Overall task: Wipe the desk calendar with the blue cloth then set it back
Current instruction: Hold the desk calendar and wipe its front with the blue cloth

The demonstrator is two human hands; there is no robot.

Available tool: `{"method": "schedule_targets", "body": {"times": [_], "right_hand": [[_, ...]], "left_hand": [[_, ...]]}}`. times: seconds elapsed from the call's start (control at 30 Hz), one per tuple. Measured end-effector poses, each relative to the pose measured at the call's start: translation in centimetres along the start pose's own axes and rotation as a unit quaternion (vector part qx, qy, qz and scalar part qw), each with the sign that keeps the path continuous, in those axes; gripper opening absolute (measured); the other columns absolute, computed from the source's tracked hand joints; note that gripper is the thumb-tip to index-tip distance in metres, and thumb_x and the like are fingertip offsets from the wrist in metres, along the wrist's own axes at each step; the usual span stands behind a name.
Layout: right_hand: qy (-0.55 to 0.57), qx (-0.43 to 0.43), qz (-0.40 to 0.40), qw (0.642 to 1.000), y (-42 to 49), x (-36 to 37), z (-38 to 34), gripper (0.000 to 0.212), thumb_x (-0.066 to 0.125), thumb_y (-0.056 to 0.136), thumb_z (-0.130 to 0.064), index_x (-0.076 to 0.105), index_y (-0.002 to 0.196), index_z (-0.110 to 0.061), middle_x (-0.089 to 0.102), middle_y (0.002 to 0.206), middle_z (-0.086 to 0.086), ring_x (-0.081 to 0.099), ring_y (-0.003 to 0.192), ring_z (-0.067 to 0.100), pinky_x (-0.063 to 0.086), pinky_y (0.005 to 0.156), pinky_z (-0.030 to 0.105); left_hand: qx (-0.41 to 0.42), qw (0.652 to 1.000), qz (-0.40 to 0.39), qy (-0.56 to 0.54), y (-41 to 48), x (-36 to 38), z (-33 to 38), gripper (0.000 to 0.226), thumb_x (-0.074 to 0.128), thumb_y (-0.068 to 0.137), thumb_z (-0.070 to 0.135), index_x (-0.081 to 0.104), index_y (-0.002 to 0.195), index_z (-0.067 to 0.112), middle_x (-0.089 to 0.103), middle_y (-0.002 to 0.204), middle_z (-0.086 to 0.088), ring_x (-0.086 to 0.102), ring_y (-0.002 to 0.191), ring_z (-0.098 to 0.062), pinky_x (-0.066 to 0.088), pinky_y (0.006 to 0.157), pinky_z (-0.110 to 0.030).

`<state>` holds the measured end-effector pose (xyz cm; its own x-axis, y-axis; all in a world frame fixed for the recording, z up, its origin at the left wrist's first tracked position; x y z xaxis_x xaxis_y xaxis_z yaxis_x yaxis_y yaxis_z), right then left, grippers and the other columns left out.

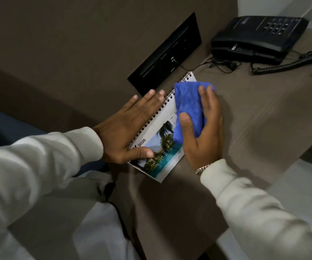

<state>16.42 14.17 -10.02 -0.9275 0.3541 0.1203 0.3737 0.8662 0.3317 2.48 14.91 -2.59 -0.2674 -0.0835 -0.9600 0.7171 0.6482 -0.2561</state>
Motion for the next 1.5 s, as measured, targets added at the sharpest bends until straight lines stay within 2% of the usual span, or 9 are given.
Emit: {"method": "schedule_targets", "body": {"times": [0.17, 0.3, 0.5, 0.6, 0.73, 0.93, 1.07, 1.23, 1.5], "right_hand": [[-0.055, 0.038, -0.044, 0.997, -3.7, 2.1, -0.1, 0.061, 0.057, 0.095, -0.026, 0.029, 0.149, -0.024, 0.038, 0.153, 0.015, 0.034, 0.134, -0.001, 0.018, 0.107, -0.002], [-0.066, 0.062, -0.044, 0.995, -7.6, 2.9, -0.7, 0.062, 0.072, 0.085, -0.007, 0.044, 0.140, -0.011, 0.048, 0.147, 0.017, 0.048, 0.136, 0.028, 0.042, 0.112, 0.034], [-0.028, 0.079, -0.019, 0.996, -2.8, 1.9, -0.2, 0.063, 0.053, 0.098, -0.028, 0.016, 0.148, -0.040, 0.024, 0.161, 0.002, 0.024, 0.140, 0.001, 0.021, 0.110, 0.006], [-0.073, 0.055, 0.027, 0.995, -0.6, 1.9, -0.2, 0.063, 0.045, 0.101, -0.028, 0.011, 0.154, -0.027, 0.015, 0.161, -0.012, 0.017, 0.149, 0.011, 0.024, 0.122, 0.034], [-0.142, 0.033, -0.008, 0.989, -4.8, 4.0, 0.1, 0.064, 0.037, 0.099, -0.029, 0.006, 0.154, -0.020, 0.006, 0.165, 0.003, 0.019, 0.152, 0.029, 0.031, 0.115, 0.058], [-0.111, -0.024, -0.026, 0.993, -5.5, 5.0, -0.9, 0.058, 0.031, 0.101, -0.033, 0.006, 0.153, -0.034, 0.011, 0.166, 0.009, 0.006, 0.154, 0.022, 0.024, 0.121, 0.053], [-0.115, 0.036, 0.032, 0.992, -0.7, 3.2, -0.1, 0.057, 0.027, 0.100, -0.031, 0.004, 0.151, -0.039, 0.006, 0.167, 0.002, 0.001, 0.154, 0.013, 0.008, 0.125, 0.039], [-0.105, 0.111, -0.003, 0.988, -3.6, 3.6, 1.6, 0.064, 0.036, 0.100, -0.035, -0.003, 0.150, -0.041, -0.005, 0.167, -0.002, -0.007, 0.154, 0.014, 0.015, 0.123, 0.055], [-0.097, 0.011, -0.012, 0.995, -1.7, 4.7, -0.4, 0.059, 0.028, 0.100, -0.036, 0.002, 0.152, -0.041, -0.003, 0.166, 0.001, -0.008, 0.154, 0.016, 0.018, 0.120, 0.061]], "left_hand": [[-0.006, 1.000, -0.004, -0.029, 0.0, 0.0, 0.0, 0.107, 0.031, 0.083, 0.075, -0.007, 0.156, 0.007, -0.007, 0.168, -0.009, -0.008, 0.156, -0.022, 0.006, 0.124, -0.052], [0.000, 0.999, 0.005, -0.045, -0.1, -0.1, 0.1, 0.104, 0.033, 0.085, 0.073, -0.006, 0.157, 0.009, -0.005, 0.168, -0.009, -0.004, 0.156, -0.022, 0.010, 0.124, -0.052], [0.001, 0.999, 0.003, -0.053, 0.0, 0.0, 0.3, 0.104, 0.030, 0.084, 0.075, -0.006, 0.156, 0.009, -0.005, 0.168, -0.008, -0.003, 0.156, -0.020, 0.010, 0.125, -0.049], [0.004, 0.998, 0.008, -0.054, 0.0, -0.1, 0.2, 0.104, 0.030, 0.084, 0.076, -0.007, 0.157, 0.011, -0.007, 0.168, -0.005, -0.004, 0.156, -0.019, 0.009, 0.125, -0.050], [0.006, 0.998, 0.011, -0.059, -0.1, -0.1, 0.3, 0.103, 0.031, 0.085, 0.074, -0.006, 0.157, 0.010, -0.005, 0.168, -0.006, -0.003, 0.156, -0.021, 0.011, 0.124, -0.053], [0.015, 0.997, 0.016, -0.080, -0.1, 0.1, 0.2, 0.104, 0.035, 0.084, 0.074, -0.004, 0.157, 0.011, -0.003, 0.168, -0.005, 0.002, 0.156, -0.020, 0.011, 0.124, -0.048], [0.007, 0.997, 0.008, -0.071, 0.0, 0.2, 0.1, 0.104, 0.032, 0.084, 0.075, -0.007, 0.157, 0.011, -0.006, 0.168, -0.002, -0.001, 0.156, -0.017, 0.007, 0.125, -0.042], [0.007, 0.997, 0.008, -0.071, 0.0, 0.2, 0.3, 0.103, 0.030, 0.085, 0.075, -0.006, 0.157, 0.011, -0.004, 0.168, -0.004, 0.000, 0.156, -0.019, 0.010, 0.125, -0.048], [0.017, 0.998, 0.021, -0.064, -0.1, 0.3, 0.1, 0.100, 0.031, 0.087, 0.073, -0.006, 0.157, 0.014, -0.004, 0.168, -0.003, 0.001, 0.156, -0.021, 0.010, 0.124, -0.046]]}}
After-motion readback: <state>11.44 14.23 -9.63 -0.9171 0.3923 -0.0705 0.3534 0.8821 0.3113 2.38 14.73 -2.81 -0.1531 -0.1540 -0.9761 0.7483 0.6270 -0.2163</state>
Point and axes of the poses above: each hand's wrist, its own y-axis towards the middle knuckle, its own x-axis out of the palm, z = x × y, the point moved 10 cm from there along y, towards the middle knuckle
